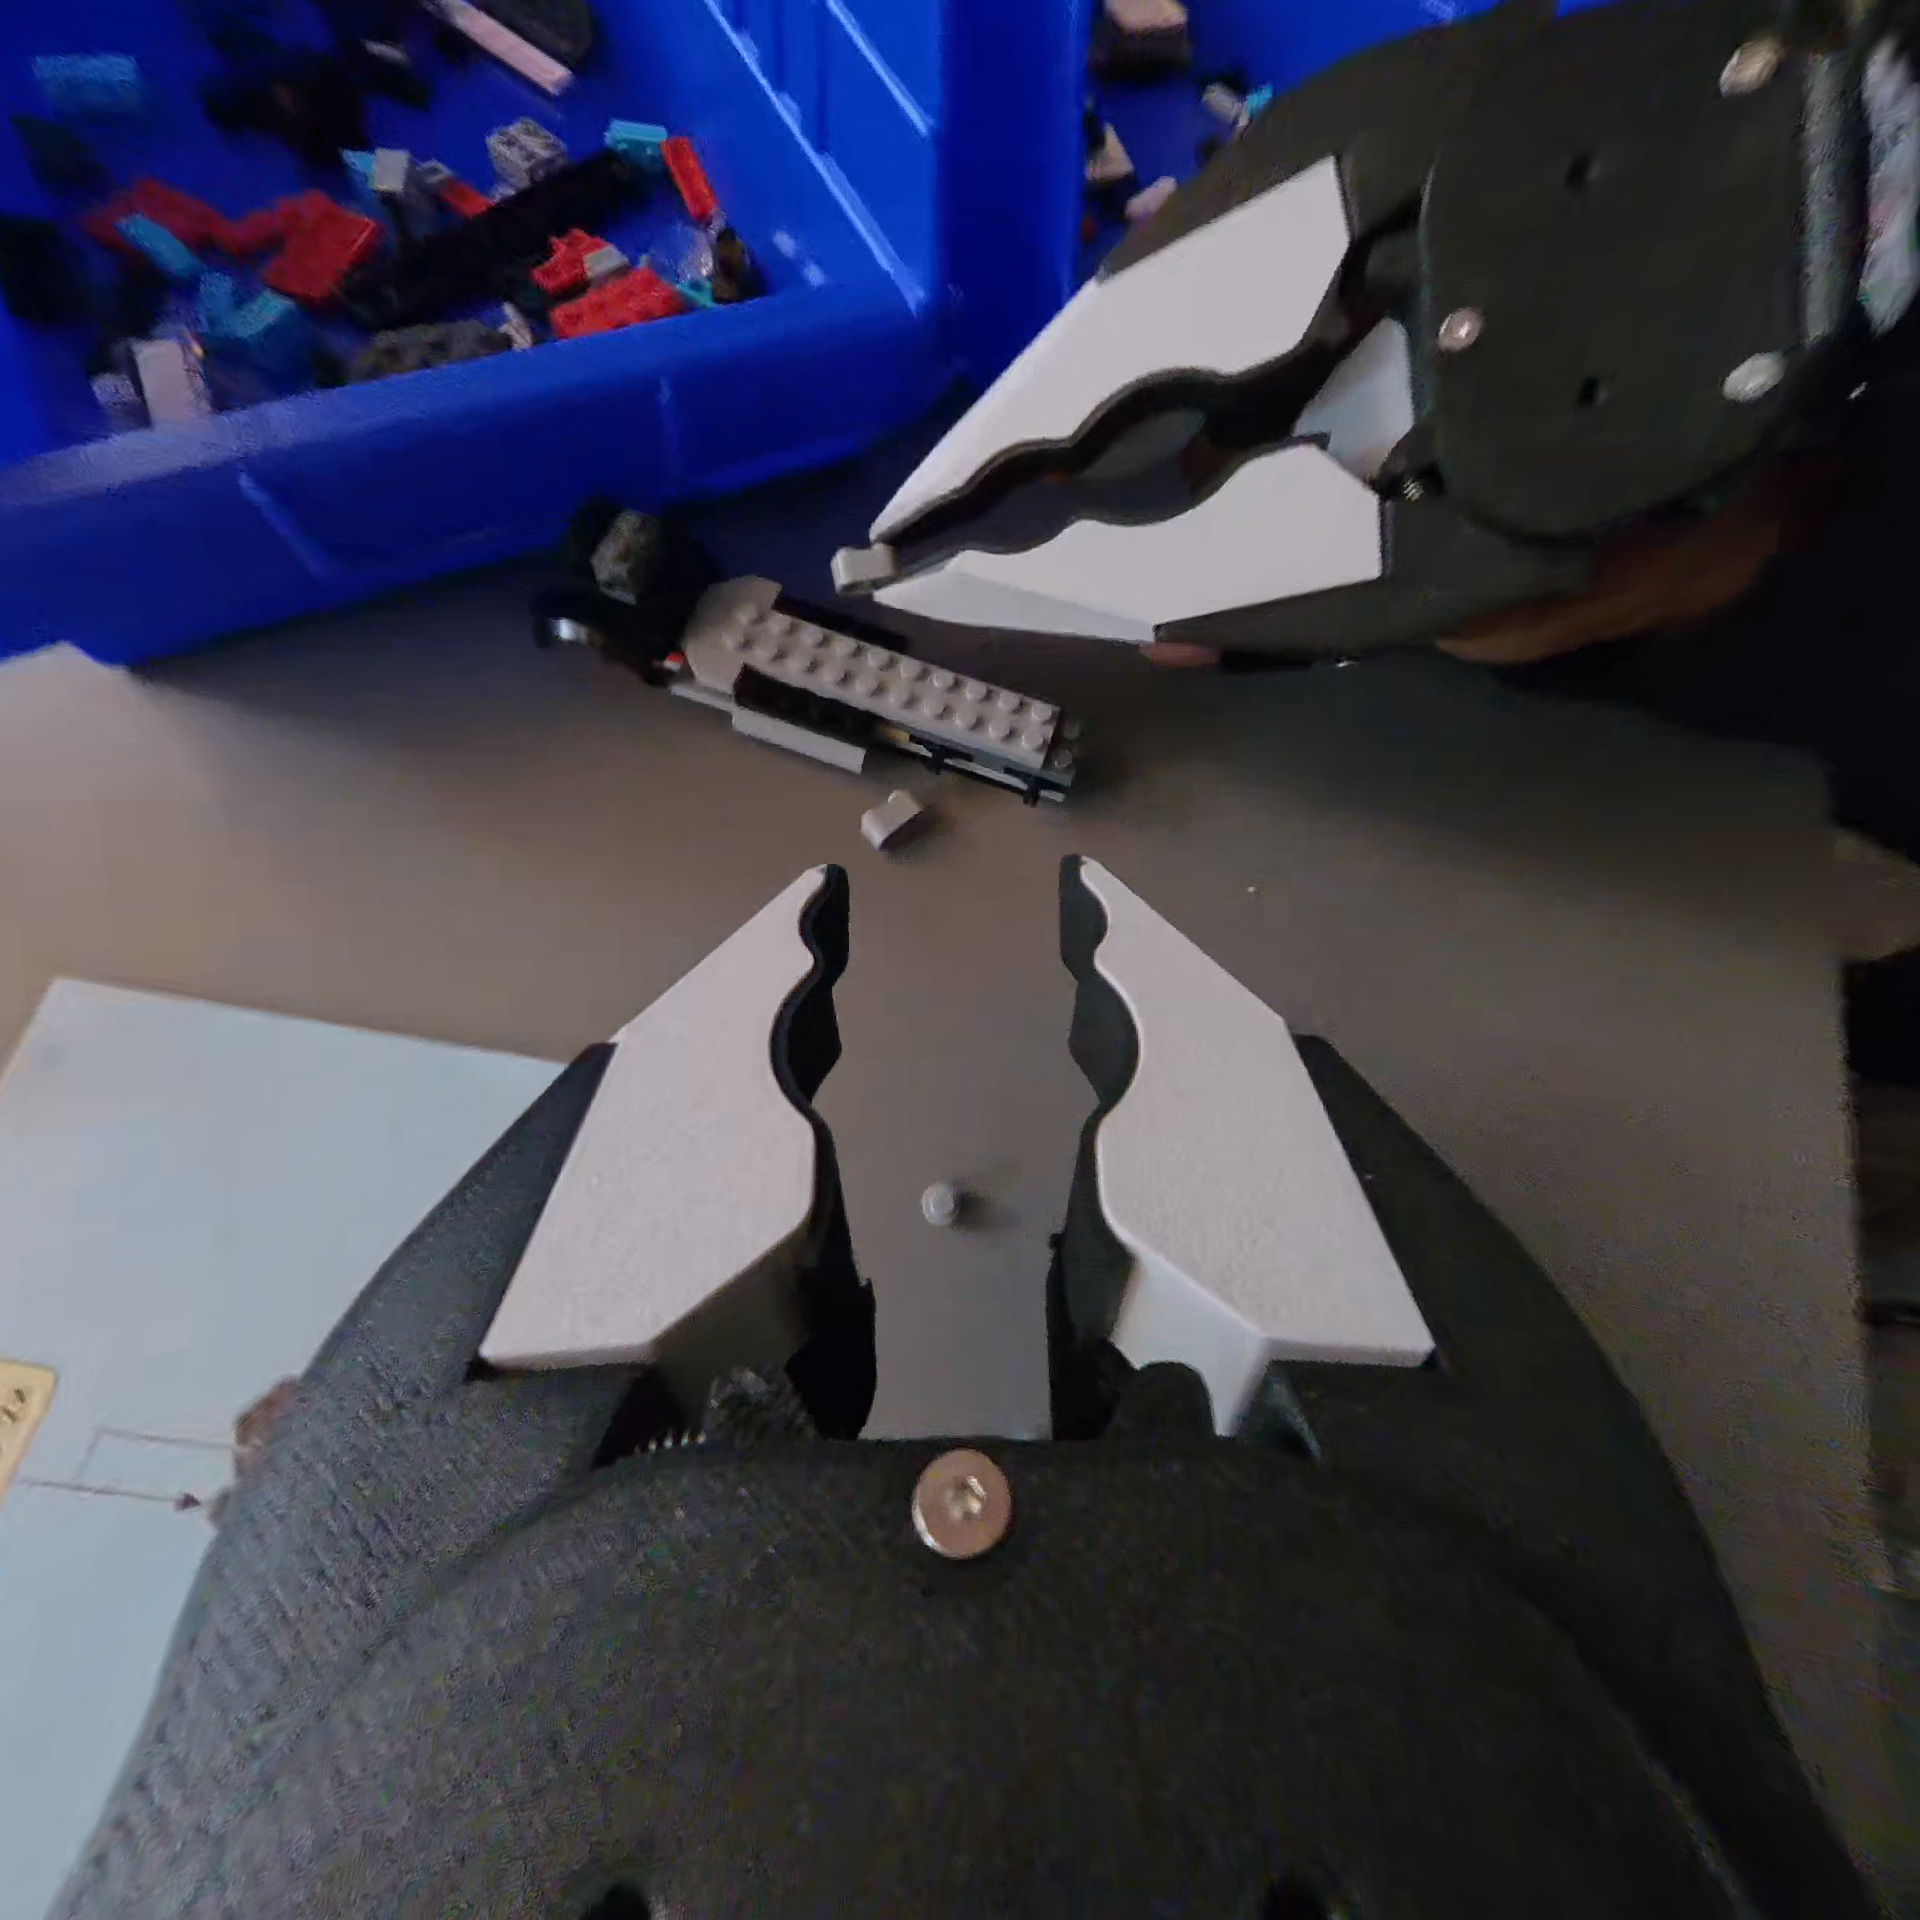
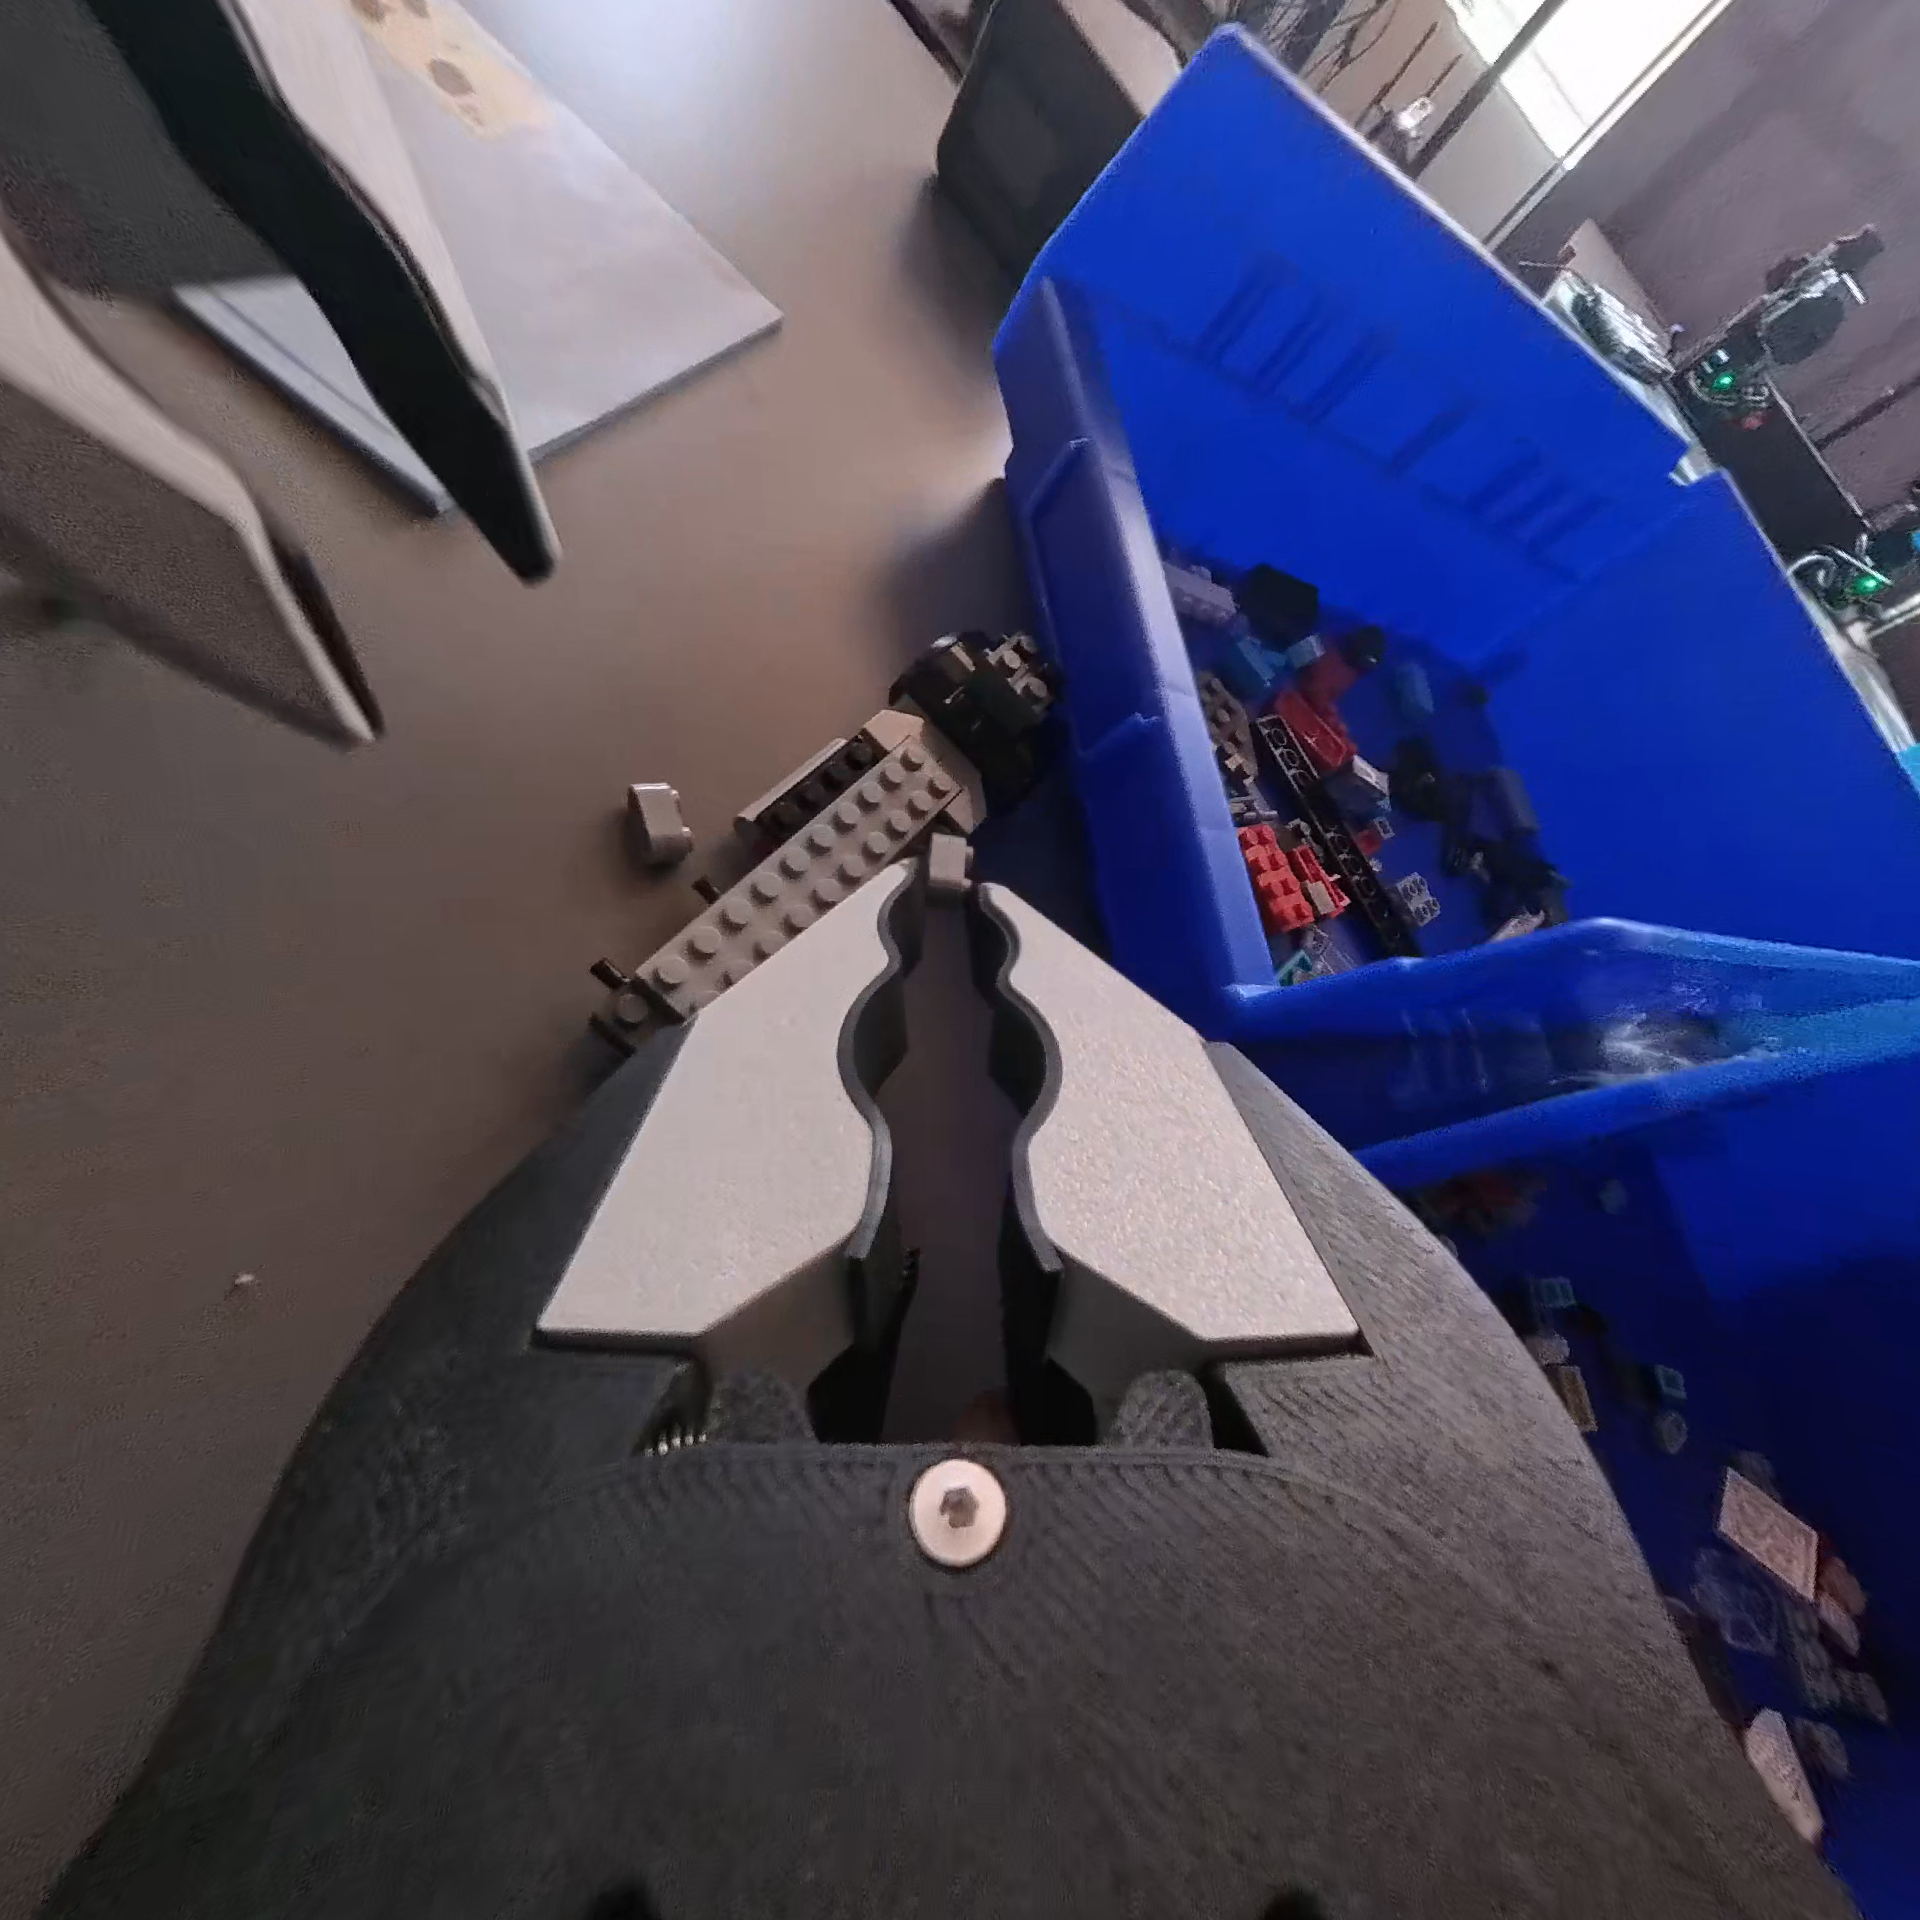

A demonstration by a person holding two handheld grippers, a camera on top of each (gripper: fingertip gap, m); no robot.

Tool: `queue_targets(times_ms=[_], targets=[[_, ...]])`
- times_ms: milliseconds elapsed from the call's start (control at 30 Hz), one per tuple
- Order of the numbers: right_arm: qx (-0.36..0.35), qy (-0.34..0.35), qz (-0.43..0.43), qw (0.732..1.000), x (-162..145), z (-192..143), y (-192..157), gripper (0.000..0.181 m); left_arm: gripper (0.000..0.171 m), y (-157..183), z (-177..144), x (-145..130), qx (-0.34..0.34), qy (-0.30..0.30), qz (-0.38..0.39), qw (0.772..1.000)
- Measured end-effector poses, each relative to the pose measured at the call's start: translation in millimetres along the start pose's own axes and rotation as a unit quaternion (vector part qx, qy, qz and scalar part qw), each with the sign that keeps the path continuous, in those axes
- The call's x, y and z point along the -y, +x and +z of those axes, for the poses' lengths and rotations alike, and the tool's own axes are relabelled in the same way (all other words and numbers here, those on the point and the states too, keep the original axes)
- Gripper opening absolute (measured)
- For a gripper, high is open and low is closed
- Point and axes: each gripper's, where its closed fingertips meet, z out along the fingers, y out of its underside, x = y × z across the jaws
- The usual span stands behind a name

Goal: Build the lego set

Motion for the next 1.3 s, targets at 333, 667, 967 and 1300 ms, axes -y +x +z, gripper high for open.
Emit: queue_targets(times_ms=[333, 667, 967, 1300], targets=[[0.022, 0.030, 0.052, 0.998, 4, -7, 6, 0.010, 0.022, -15, 41, -9, 0.069, -0.079, 0.044, 0.994], [0.045, 0.055, 0.073, 0.995, 8, -11, 6, 0.010, 0.007, -18, 2, -32, 0.103, -0.078, 0.012, 0.992], [0.071, 0.055, 0.106, 0.990, 8, -9, 8, 0.010, 0.025, -17, -10, -14, 0.121, -0.051, -0.064, 0.989], [0.068, 0.064, 0.111, 0.989, 8, -11, 9, 0.010, 0.052, 0, 59, 12, 0.144, -0.039, -0.114, 0.982]])
